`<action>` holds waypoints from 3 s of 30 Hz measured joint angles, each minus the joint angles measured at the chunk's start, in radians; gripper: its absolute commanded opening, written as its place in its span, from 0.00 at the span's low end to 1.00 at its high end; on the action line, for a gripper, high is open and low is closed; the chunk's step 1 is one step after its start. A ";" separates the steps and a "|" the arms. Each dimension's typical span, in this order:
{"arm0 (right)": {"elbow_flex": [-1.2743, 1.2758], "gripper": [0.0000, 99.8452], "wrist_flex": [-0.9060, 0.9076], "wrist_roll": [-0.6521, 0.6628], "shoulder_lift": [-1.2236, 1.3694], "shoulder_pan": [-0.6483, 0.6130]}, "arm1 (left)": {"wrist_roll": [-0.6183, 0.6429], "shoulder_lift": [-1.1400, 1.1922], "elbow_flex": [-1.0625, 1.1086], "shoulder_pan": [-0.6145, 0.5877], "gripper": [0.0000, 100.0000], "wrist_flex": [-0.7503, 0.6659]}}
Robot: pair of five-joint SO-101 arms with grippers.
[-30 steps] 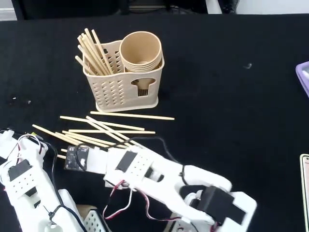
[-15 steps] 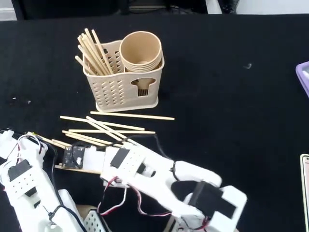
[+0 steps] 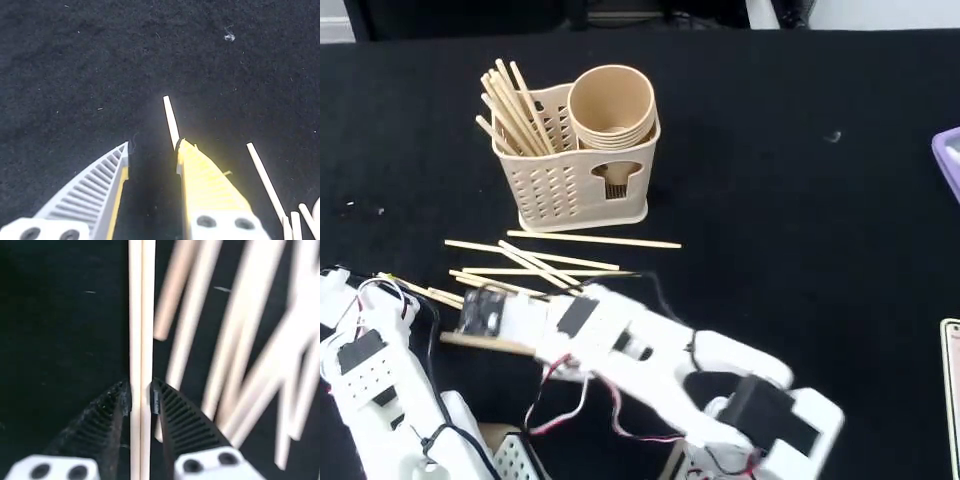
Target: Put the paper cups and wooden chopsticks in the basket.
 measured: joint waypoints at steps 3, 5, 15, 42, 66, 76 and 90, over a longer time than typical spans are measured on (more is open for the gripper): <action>0.003 0.01 0.057 0.000 -0.141 0.048 | 0.000 0.000 0.000 0.000 0.16 0.000; 0.015 0.01 0.095 0.000 -0.238 0.055 | 0.000 0.000 0.000 0.000 0.16 0.000; 0.032 0.01 0.003 -0.153 -0.674 0.196 | 0.000 0.000 0.000 0.000 0.16 0.000; -0.178 0.01 -1.132 -0.336 -0.183 0.311 | 0.000 0.000 0.000 0.000 0.16 0.000; -0.270 0.13 -0.588 -0.394 -0.342 0.331 | 0.000 0.000 0.000 0.000 0.16 0.000; -0.032 0.13 0.021 -0.393 -0.440 0.206 | 0.000 0.000 0.000 0.000 0.16 0.000; -0.092 0.13 -0.206 -0.221 0.184 0.198 | 0.000 0.000 0.000 0.000 0.16 0.000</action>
